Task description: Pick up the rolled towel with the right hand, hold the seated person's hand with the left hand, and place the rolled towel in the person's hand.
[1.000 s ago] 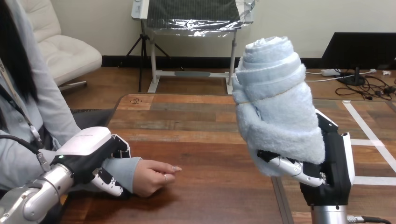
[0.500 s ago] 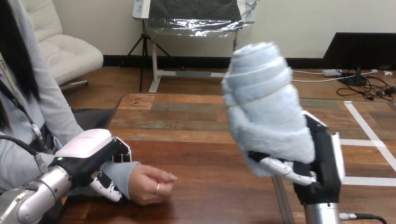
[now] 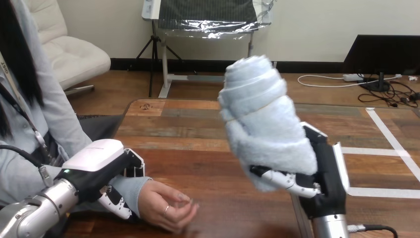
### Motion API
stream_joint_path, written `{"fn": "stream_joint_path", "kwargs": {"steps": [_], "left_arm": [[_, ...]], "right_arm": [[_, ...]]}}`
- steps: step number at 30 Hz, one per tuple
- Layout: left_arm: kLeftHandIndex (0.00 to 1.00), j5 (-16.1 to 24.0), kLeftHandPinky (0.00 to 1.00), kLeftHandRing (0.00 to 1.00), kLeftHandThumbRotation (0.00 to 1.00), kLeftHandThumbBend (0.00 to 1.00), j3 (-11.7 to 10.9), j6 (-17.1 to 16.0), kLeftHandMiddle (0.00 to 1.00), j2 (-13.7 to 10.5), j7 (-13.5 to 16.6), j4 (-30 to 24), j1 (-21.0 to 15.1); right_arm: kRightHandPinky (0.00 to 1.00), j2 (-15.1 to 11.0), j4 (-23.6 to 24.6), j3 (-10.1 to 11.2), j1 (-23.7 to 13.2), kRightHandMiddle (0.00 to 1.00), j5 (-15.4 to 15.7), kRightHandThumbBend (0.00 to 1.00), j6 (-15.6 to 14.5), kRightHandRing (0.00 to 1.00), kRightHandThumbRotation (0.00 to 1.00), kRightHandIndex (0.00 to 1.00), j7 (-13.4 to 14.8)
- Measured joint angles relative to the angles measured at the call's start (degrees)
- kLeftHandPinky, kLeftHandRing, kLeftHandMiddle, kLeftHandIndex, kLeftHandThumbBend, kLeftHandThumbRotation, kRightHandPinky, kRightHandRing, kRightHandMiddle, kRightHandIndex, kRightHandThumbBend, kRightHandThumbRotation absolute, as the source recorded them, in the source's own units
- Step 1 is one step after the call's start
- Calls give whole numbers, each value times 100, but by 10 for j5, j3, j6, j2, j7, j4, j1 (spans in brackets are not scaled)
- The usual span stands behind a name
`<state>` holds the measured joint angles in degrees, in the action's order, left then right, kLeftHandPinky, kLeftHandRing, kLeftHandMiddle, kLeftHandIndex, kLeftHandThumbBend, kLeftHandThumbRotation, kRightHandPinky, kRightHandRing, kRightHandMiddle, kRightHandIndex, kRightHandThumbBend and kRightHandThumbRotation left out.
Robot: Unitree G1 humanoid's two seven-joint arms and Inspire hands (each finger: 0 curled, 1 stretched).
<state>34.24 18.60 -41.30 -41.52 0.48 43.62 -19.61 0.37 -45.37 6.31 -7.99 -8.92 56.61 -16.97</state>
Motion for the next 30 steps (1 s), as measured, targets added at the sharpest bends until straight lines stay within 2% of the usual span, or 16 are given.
{"fn": "stream_joint_path", "kwargs": {"steps": [7, 24, 30], "left_arm": [[35, 0, 25, 30, 0, 96, -3, 0, 35, -3, -2, -23, 1], [37, -23, 28, 32, 0, 93, -22, 1, 36, -3, -27, -75, 1], [37, -23, 28, 32, 0, 94, -24, 0, 36, -3, -31, -85, 1]], "right_arm": [[18, 2, -23, -9, -3, 32, 23, 78, 6, 23, 0, 36, 9], [17, 18, -48, -36, -3, 32, 60, 79, 28, 23, 0, 35, 11], [18, 21, -51, -45, -3, 32, 89, 80, 33, 24, 0, 34, 22]]}}
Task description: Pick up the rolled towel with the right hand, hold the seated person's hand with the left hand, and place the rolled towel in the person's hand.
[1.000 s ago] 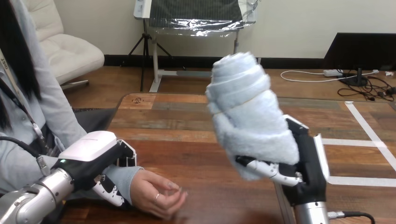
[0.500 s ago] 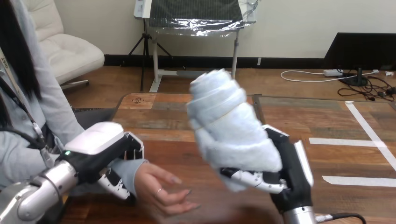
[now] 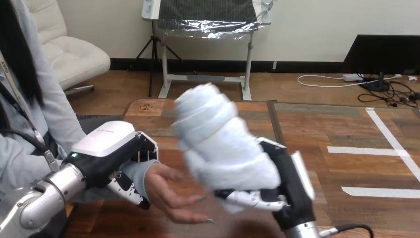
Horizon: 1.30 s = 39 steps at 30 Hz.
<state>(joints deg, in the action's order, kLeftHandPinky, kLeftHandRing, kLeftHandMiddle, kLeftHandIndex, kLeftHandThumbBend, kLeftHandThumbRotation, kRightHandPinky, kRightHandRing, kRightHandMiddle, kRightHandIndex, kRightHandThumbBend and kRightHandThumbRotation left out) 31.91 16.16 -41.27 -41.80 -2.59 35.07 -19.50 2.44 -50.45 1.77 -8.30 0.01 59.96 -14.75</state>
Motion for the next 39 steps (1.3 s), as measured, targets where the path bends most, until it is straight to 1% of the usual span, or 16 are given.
{"fn": "stream_joint_path", "kwargs": {"steps": [5, 13, 16, 17, 27, 32, 39], "left_arm": [[38, 0, 27, 32, 0, 94, -2, -1, 36, 0, 0, -5, 0], [38, 0, 27, 32, 2, 92, -6, -1, 37, 0, -3, -12, 0], [38, 0, 27, 32, 2, 92, -6, -1, 37, 0, -4, -14, 0], [38, -1, 27, 32, 3, 93, -6, -1, 37, 0, -5, -15, 0], [39, -4, 27, 32, 4, 93, -7, -2, 37, 1, -14, -18, 0], [39, -4, 27, 33, 4, 93, -7, -3, 38, 1, -15, -19, 0], [39, -4, 28, 33, 4, 93, -7, -5, 38, 2, -15, -19, 0]], "right_arm": [[18, 0, -7, -12, 0, 32, 22, 80, 5, 23, 0, 33, 8], [17, 0, -32, -26, 1, 31, 62, 80, 23, 23, 0, 33, 34], [17, -1, -41, -32, 2, 31, 74, 81, 28, 22, 0, 33, 42], [17, -1, -43, -34, 3, 31, 77, 82, 30, 22, 0, 33, 45], [15, -2, -52, -50, 14, 28, 101, 83, 47, 20, 0, 31, 71], [14, -4, -52, -56, 16, 27, 116, 84, 49, 19, 0, 31, 89], [14, -5, -52, -63, 19, 27, 123, 84, 50, 19, 0, 30, 101]]}}
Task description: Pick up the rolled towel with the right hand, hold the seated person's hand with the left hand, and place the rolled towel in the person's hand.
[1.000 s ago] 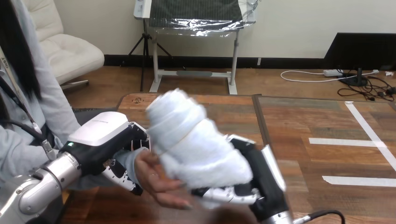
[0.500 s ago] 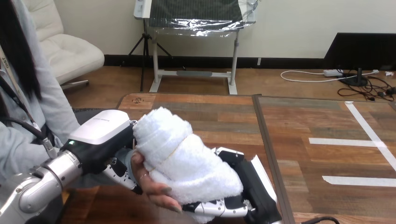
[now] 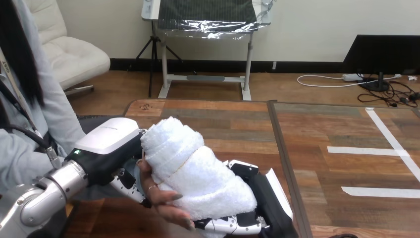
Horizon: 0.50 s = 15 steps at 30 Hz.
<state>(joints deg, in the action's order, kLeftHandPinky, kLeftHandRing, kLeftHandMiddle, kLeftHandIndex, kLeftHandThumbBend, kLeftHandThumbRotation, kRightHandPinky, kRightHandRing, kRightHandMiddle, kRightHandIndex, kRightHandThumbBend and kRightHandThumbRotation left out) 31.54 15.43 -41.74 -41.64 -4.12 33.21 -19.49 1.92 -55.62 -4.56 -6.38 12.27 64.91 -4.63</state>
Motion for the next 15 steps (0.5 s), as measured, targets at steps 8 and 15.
{"fn": "stream_joint_path", "kwargs": {"steps": [8, 15], "left_arm": [[40, 0, 28, 33, 4, 93, 0, 0, 38, 0, 0, -1, 0], [40, 0, 28, 33, 3, 93, 0, -3, 39, 1, 0, -2, 0]], "right_arm": [[14, -2, 0, -3, 4, 27, 9, 84, 0, 18, 0, 31, 10], [14, -7, 0, -4, 6, 26, 18, 85, 0, 18, 0, 31, 19]]}}
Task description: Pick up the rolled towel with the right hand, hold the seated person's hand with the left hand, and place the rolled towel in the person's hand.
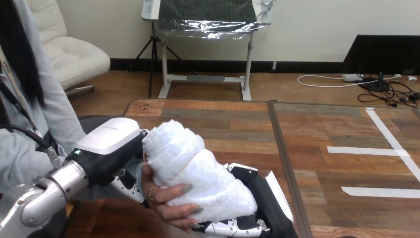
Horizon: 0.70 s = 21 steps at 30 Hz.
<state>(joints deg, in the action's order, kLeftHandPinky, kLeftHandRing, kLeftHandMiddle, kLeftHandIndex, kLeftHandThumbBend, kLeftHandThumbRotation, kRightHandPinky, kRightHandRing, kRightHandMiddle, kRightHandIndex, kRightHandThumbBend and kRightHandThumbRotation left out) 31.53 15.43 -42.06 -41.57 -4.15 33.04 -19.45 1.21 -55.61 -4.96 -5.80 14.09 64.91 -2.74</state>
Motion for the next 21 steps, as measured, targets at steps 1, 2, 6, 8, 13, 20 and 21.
{"fn": "stream_joint_path", "kwargs": {"steps": [1, 2, 6, 8, 13, 20, 21], "left_arm": [[40, 0, 28, 33, 3, 93, 0, -1, 39, 0, 0, 0, 0], [40, -1, 29, 34, 3, 93, 0, -2, 39, 0, -1, 0, 0], [40, -5, 29, 34, 3, 94, 0, -5, 39, 2, -3, 0, 0], [40, -7, 29, 34, 2, 94, 0, -6, 39, 3, -4, 0, 0], [40, -12, 29, 34, 2, 94, 0, -8, 39, 6, -6, 0, 0], [40, -16, 28, 34, 3, 93, 0, -8, 39, 9, -8, 0, 0], [40, -16, 28, 34, 3, 93, 0, -8, 39, 9, -8, 0, 0]], "right_arm": [[14, -1, 0, 0, 0, 26, 1, 85, 0, 18, 0, 31, 1], [14, -2, 0, 0, 0, 26, 1, 85, 0, 18, 0, 31, 2], [14, -7, 0, -3, 0, 26, 1, 85, 0, 18, 0, 31, 4], [14, -10, 0, -6, 0, 25, 1, 85, 0, 18, 0, 31, 7], [14, -14, -1, -10, 0, 25, 2, 84, 0, 18, 0, 31, 13], [14, -14, -7, -12, -2, 26, 0, 81, 0, 18, 0, 32, 14], [14, -14, -9, -12, -2, 26, -1, 81, 0, 18, 0, 32, 14]]}}
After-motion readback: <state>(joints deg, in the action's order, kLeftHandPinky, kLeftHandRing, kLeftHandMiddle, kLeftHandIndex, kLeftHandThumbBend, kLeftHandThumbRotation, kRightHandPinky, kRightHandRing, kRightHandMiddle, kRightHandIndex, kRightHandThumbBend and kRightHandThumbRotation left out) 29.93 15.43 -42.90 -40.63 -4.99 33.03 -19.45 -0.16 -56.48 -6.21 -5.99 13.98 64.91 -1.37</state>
